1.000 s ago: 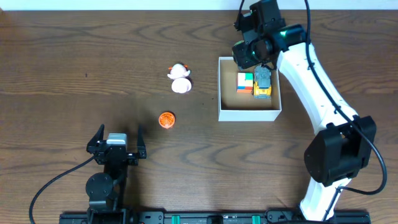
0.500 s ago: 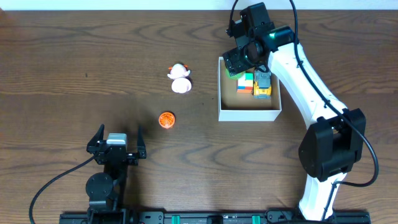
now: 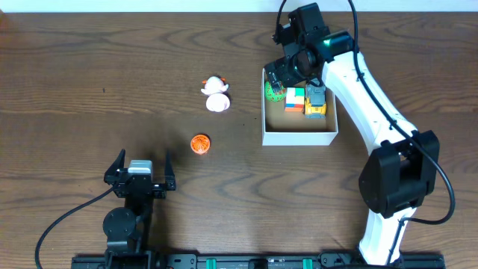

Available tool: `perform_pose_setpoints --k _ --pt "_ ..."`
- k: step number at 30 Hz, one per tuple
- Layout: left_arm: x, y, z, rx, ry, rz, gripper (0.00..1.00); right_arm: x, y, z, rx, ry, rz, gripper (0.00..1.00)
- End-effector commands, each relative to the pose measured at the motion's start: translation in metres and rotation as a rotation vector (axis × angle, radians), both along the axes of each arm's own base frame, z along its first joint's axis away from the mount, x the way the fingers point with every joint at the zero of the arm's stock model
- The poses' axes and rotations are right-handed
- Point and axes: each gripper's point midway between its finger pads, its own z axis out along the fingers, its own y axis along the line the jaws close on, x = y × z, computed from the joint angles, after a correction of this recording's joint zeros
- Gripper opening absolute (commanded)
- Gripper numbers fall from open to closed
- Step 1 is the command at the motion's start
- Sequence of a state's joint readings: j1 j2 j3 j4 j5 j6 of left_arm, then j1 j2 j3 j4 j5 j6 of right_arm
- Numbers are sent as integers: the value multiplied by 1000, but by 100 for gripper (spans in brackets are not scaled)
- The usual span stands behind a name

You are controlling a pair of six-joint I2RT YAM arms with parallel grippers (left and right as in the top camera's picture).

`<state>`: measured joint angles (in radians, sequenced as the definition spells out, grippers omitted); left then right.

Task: Pack container
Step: 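Carry the green ball into the box's left corner and release, then withdraw the right gripper up and to the right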

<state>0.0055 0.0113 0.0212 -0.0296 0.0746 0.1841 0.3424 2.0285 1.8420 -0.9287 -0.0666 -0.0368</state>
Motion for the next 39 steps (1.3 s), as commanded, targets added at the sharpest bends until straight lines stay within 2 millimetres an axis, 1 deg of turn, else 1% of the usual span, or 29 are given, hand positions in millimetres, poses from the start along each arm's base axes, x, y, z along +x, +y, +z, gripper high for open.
perform_pose_setpoints --k 1,2,3,4,6,9,11,14,16,18,21,25,29,31,35,39 --pt "-1 -1 -16 8 48 -7 98 12 -33 67 -6 -148 -127 99" --pt "-1 -1 -16 8 48 -7 98 13 -49 81 -28 -177 -174 99" --pt "-1 -1 -16 8 48 -7 98 12 -60 90 -46 -193 -205 99" --pt "-1 -1 -16 8 48 -7 98 10 -79 101 -75 -218 -257 99" --pt "-1 -1 -16 8 48 -7 98 4 -116 117 -127 -244 -361 99" --pt "-1 -1 -16 8 48 -7 98 -9 -158 127 -148 -227 -464 99" --pt "-1 -1 -16 8 48 -7 98 -20 -189 123 -153 -182 -549 99" --pt "-1 -1 -16 8 48 -7 98 -35 -238 108 -177 -100 -659 99" --pt "-1 -1 -16 8 48 -7 98 -42 -259 97 -153 -54 -705 99" --pt "-1 -1 -16 8 48 -7 98 -50 -275 88 -126 -13 -741 99" --pt "-1 -1 -16 8 48 -7 98 -60 -291 75 -94 31 -780 99" --pt "-1 -1 -16 8 48 -7 98 -66 -307 58 -97 58 -816 99" --pt "-1 -1 -16 8 48 -7 98 -69 -316 38 -101 75 -837 99" --pt "-1 -1 -16 8 48 -7 98 -71 -318 25 -103 89 -844 99" --pt "-1 -1 -16 8 48 -7 98 -70 -317 -5 -84 95 -875 99" --pt "-1 -1 -16 8 48 -7 98 -74 -316 -28 -86 103 -874 99"
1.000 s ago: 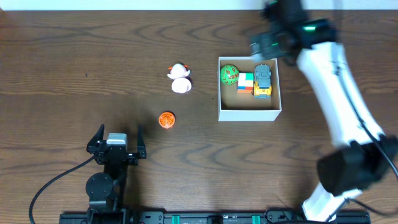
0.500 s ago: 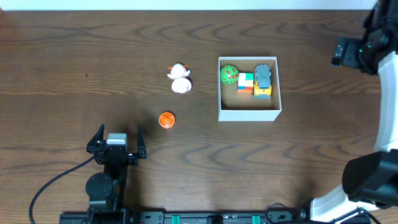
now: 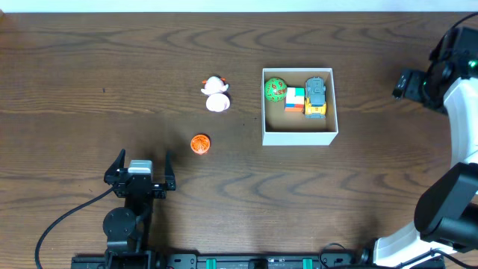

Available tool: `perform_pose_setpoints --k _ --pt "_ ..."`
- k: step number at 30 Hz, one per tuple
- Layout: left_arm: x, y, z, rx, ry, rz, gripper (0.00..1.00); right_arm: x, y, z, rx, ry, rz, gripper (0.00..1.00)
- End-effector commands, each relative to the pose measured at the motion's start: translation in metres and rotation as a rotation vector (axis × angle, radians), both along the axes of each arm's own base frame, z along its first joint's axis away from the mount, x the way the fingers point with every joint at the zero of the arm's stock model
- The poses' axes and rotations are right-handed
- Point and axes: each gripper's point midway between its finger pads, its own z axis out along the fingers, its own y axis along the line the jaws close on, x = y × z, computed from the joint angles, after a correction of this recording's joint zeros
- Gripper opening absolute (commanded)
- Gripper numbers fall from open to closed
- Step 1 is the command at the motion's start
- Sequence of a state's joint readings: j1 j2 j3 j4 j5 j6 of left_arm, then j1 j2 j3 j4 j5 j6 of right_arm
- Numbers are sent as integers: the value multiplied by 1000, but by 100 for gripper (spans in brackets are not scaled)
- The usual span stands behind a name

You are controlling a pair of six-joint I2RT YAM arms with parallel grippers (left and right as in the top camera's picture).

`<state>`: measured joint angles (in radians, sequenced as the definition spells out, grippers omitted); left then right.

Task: Pack container
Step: 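Withdraw the right gripper up and to the right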

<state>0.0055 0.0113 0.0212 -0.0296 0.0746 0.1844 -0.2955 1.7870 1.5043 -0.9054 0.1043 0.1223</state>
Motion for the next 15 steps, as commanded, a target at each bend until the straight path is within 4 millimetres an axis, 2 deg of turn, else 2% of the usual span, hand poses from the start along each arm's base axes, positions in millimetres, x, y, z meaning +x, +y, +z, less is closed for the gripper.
perform_pose_setpoints --k 1,5,15 --pt "-1 -1 -16 7 48 -7 98 -8 1 -23 22 32 -24 99" --pt "-1 -1 -16 7 48 -7 98 -11 2 -32 23 38 -24 99" --pt "-1 -1 -16 7 48 -7 98 -7 1 -31 19 22 -24 99"
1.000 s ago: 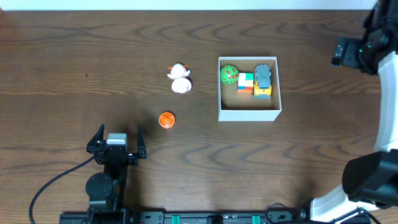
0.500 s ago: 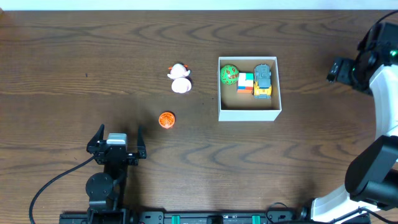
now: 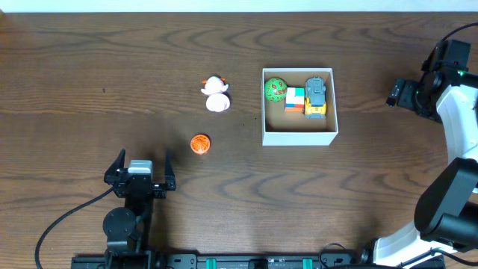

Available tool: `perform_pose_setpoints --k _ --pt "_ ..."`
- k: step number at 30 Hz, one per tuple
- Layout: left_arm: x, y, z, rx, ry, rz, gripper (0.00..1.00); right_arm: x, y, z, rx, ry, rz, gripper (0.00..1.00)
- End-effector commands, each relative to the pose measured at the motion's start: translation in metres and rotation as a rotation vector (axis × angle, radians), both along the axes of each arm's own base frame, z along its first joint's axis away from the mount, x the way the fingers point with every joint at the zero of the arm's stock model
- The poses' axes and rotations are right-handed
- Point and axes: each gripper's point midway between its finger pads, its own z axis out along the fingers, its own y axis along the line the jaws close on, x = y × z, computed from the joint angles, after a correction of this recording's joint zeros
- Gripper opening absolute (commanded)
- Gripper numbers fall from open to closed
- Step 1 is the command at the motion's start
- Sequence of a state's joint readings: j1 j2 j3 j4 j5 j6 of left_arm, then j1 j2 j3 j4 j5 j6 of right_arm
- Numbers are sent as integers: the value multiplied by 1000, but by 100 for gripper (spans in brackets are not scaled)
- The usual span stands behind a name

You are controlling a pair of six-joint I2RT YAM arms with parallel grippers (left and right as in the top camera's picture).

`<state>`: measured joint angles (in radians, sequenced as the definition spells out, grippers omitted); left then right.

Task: Pack container
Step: 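Withdraw the right gripper up and to the right, then move the left gripper over the orange ball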

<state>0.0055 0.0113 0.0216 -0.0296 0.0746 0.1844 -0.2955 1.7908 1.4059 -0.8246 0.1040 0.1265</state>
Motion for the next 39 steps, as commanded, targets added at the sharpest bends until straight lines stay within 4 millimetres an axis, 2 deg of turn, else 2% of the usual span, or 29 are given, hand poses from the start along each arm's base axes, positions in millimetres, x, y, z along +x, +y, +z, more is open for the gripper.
perform_pose_setpoints --k 1,13,18,20,25,29,31,36,39 --pt "-1 -1 -16 7 48 -7 98 -1 -1 -3 11 2 -20 99" --pt "-1 -1 -16 6 49 -7 98 -1 -1 -3 11 1 -20 99" --pt "-1 -4 -15 -63 47 -18 98 -1 -1 -3 11 1 -20 99" --pt "-1 -11 -14 -81 45 -54 98 -1 -1 -3 11 1 -20 99" --pt "-7 -43 -12 -132 67 -241 98 -1 -1 -3 11 2 -20 99" --pt "-11 -39 -11 -186 164 -204 98 -1 -1 -3 11 1 -20 99" --pt "-11 -36 -1 -187 203 -182 98 -1 -1 -3 11 2 -20 99" --pt "0 -35 50 -191 317 -168 98 -1 -1 -3 11 1 -20 99" --pt "9 -38 63 -184 434 -181 98 -1 -1 -3 11 1 -20 99"
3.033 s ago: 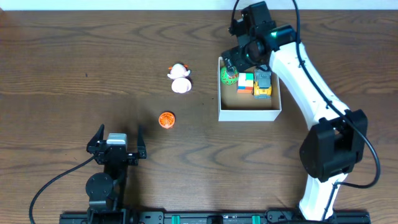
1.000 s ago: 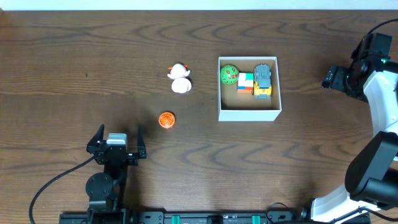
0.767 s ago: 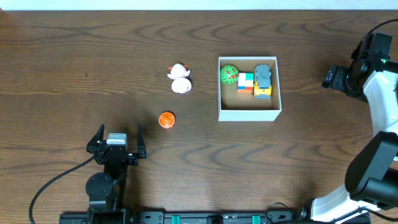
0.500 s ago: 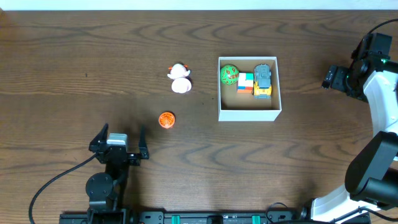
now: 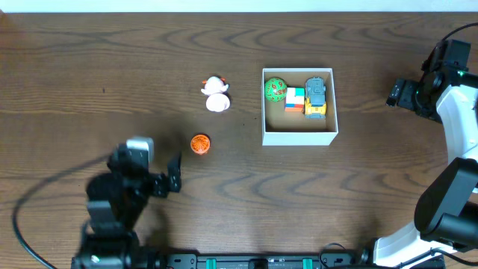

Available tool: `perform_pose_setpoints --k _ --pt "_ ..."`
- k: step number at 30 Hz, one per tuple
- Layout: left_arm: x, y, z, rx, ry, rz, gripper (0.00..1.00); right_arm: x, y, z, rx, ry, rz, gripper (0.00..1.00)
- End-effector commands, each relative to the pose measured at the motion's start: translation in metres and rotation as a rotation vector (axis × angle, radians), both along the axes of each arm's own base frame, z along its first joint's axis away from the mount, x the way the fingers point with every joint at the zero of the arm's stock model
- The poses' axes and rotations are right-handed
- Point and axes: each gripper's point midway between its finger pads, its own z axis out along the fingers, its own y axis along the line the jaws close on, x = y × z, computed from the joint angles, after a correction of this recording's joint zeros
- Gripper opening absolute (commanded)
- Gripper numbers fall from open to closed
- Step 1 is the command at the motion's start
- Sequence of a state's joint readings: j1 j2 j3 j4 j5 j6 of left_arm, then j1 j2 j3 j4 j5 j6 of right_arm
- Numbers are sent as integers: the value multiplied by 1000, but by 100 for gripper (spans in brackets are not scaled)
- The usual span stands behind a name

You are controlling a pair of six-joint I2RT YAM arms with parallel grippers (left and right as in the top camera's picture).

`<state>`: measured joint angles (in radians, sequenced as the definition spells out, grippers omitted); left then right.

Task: Pack container
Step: 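Move the left gripper over the orange ball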

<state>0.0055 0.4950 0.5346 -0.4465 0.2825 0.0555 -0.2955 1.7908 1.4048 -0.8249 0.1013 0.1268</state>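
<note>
The white box [image 5: 299,137] stands right of centre and holds a green ball [image 5: 275,89], a coloured block [image 5: 295,99] and a toy truck [image 5: 317,96]. A white toy figure [image 5: 216,94] lies on the table left of the box. An orange ball [image 5: 199,143] lies below it. My left gripper [image 5: 146,169] is blurred at the lower left, open with its fingers wide apart, a little left of and below the orange ball. My right gripper [image 5: 399,93] hangs at the far right, away from the box; its jaws are too small to read.
The dark wooden table [image 5: 89,67] runs across the whole view. A black rail [image 5: 261,261] lies along the front edge. The right arm's base and white links [image 5: 455,157] stand along the right edge.
My left arm has lifted from its rest pose and shifted slightly toward the orange ball, now blurred. The right arm and all the toys are where they were.
First my right gripper was over the box's back left corner at the green ball. Then the ball lay in the box and the right arm was off at the table's right edge, where it stayed. Now the left arm has moved.
</note>
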Motion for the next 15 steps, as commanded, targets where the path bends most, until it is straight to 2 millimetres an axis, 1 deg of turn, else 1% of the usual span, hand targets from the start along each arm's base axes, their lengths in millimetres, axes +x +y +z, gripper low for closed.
perform_pose_setpoints --k 1,4,5,6,8,10,13,15 --pt "16 -3 25 -6 53 -22 98 -1 -2 -3 8 1 -21 99" --pt "29 -18 30 -78 88 -83 98 -1 -2 -3 8 1 -21 99" --pt "31 -19 30 -82 110 -90 98 -1 -2 -3 8 1 -21 99" --pt "34 -17 28 -74 140 -72 98 -1 -2 -3 8 1 -21 99" --pt "38 -4 21 -60 238 46 98 -1 -2 -3 8 1 -21 99" --pt "39 0 18 -20 323 94 98 -1 -2 -3 8 1 -21 99" --pt "39 -7 21 46 466 82 98 -1 -2 -3 8 1 -21 99" --pt "42 -20 24 82 545 45 98 -1 -2 -3 8 1 -21 99"
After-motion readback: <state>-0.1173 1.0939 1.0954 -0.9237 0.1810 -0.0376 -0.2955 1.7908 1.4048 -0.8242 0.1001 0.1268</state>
